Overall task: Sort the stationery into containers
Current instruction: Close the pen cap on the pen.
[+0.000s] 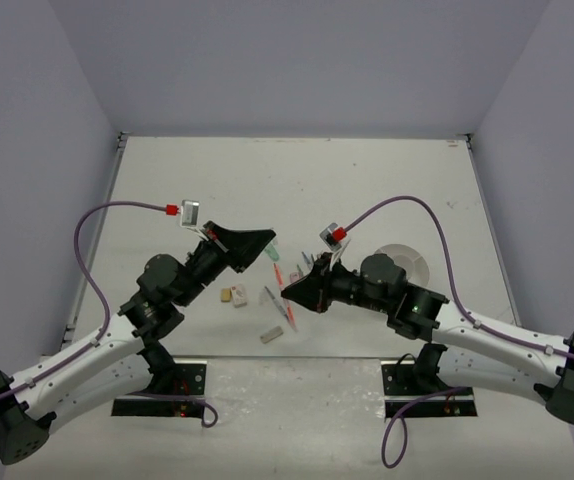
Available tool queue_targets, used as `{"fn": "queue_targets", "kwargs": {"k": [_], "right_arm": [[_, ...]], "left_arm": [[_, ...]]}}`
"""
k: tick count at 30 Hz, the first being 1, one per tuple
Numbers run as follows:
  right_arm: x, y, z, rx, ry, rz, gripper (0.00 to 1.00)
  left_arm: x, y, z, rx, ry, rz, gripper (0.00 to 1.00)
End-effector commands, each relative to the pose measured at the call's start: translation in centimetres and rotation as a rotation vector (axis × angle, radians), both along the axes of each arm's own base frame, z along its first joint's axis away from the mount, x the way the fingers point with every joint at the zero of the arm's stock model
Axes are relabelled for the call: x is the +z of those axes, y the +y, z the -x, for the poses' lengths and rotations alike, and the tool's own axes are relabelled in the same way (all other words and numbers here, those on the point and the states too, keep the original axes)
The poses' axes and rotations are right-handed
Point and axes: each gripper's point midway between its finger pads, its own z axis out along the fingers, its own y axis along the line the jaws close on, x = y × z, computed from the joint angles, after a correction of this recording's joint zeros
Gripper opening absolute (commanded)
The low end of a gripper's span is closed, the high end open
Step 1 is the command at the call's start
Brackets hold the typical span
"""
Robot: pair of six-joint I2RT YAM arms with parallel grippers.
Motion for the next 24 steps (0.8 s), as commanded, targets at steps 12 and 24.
{"fn": "queue_targets", "kwargs": {"k": [12, 24], "right_arm": [[5.0, -0.6, -0.6, -0.047, -0.092, -0.104, 0.00], [6.4, -1.5, -0.7, -0.071, -0.130, -0.122, 0.00]], "left_arm": [[2.2, -1.1, 2.2, -0.127, -0.161, 0.049, 0.00], [0.6, -1.7, 1.9, -0.134, -0.139, 0.029, 0.00]]}}
